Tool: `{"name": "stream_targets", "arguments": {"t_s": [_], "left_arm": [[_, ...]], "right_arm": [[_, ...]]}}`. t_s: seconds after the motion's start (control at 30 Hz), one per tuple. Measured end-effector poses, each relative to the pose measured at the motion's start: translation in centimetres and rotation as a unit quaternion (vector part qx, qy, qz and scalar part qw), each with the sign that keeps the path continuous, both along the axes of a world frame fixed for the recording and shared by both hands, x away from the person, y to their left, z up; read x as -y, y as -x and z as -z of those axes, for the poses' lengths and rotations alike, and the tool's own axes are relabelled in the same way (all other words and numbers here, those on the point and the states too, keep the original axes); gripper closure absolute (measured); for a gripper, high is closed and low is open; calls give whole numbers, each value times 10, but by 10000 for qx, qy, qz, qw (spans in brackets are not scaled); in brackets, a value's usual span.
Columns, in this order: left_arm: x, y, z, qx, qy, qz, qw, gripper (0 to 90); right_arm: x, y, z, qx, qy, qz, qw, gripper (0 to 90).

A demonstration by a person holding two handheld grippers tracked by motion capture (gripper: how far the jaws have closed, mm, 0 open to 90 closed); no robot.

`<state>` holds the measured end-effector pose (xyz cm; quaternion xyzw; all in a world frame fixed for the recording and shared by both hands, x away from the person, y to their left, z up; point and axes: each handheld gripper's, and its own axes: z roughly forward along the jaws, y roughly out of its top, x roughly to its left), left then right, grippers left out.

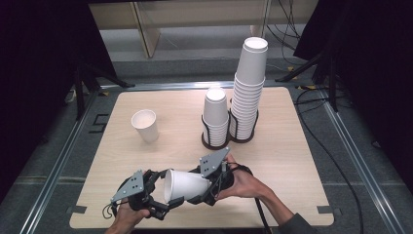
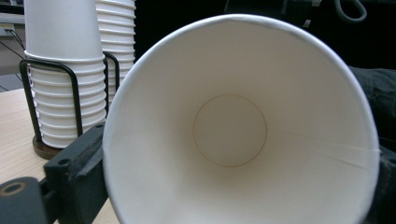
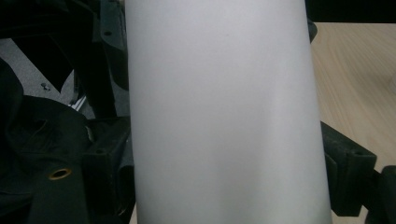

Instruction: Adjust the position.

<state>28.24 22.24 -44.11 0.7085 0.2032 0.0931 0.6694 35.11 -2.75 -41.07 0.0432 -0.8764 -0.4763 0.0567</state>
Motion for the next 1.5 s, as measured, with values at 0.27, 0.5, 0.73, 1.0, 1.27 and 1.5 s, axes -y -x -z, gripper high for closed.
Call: {"name": "stream_targets", "arguments": {"t_s": [0.27,0.5,0.73,1.0,1.27,1.5], "left_arm": [[-2,2,-6,15,-319,-132,9994,75],[1,4,-7,45,-849,-245,9961,76],[4,6,-7,1,-972,-220,9950,73],[-2,3,-6,-104,-227,-302,9992,31],[-3,2,-5,-166,350,-362,9986,5],[-2,4,-6,6,422,-331,9986,103]], "right_arm": [[3,3,-4,263,461,259,9983,167],[1,11,-9,811,996,491,9905,164],[-9,16,0,920,1230,334,9876,222],[-6,13,-3,746,779,320,9936,236],[-3,7,-1,237,63,298,9993,236],[-7,7,2,48,-200,329,9992,234]]}}
